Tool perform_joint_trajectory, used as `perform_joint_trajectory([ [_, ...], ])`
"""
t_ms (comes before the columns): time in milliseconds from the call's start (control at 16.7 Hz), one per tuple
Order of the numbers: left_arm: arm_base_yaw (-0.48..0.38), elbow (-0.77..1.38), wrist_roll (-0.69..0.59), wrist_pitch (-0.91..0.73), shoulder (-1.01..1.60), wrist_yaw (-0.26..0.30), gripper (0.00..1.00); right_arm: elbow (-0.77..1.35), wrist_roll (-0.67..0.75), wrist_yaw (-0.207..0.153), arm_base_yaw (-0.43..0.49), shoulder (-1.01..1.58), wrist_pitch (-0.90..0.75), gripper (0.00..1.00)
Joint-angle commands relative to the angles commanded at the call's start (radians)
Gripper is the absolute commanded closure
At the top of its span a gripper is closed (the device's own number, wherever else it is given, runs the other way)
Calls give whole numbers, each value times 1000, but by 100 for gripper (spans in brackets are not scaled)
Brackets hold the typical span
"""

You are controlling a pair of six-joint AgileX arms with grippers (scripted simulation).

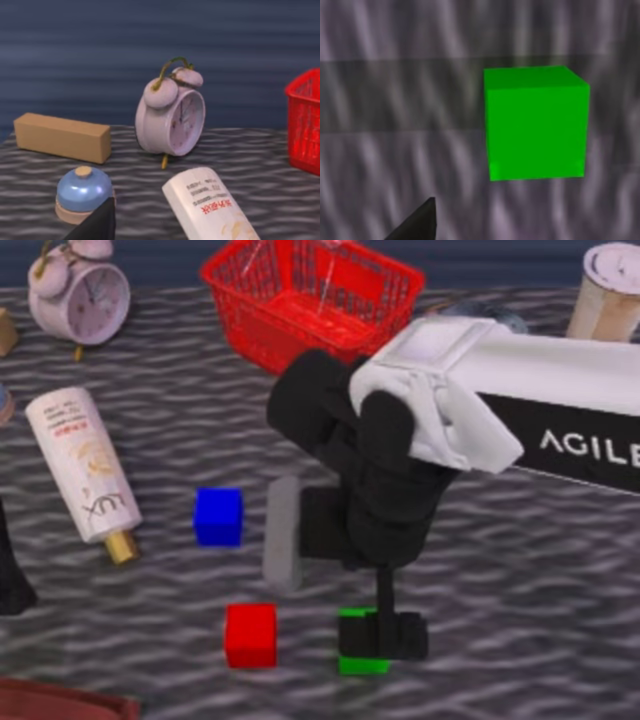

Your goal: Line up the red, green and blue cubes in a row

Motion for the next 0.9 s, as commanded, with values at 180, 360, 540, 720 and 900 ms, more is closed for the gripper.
perform_joint_trajectory([
  [180,-39,150,-34,-95,158,1,0,-109,47,-13,-73,-155,101,0],
  [360,-91,358,-82,-230,410,0,0,-278,123,-29,-182,-397,239,0],
  [540,-151,591,-137,-393,737,-1,0,-498,225,-42,-315,-698,399,0],
  [720,-216,830,-194,-568,1087,0,0,-751,339,-49,-454,-1020,562,0],
  [900,-278,1055,-249,-734,1406,2,0,-994,447,-45,-582,-1316,711,0],
])
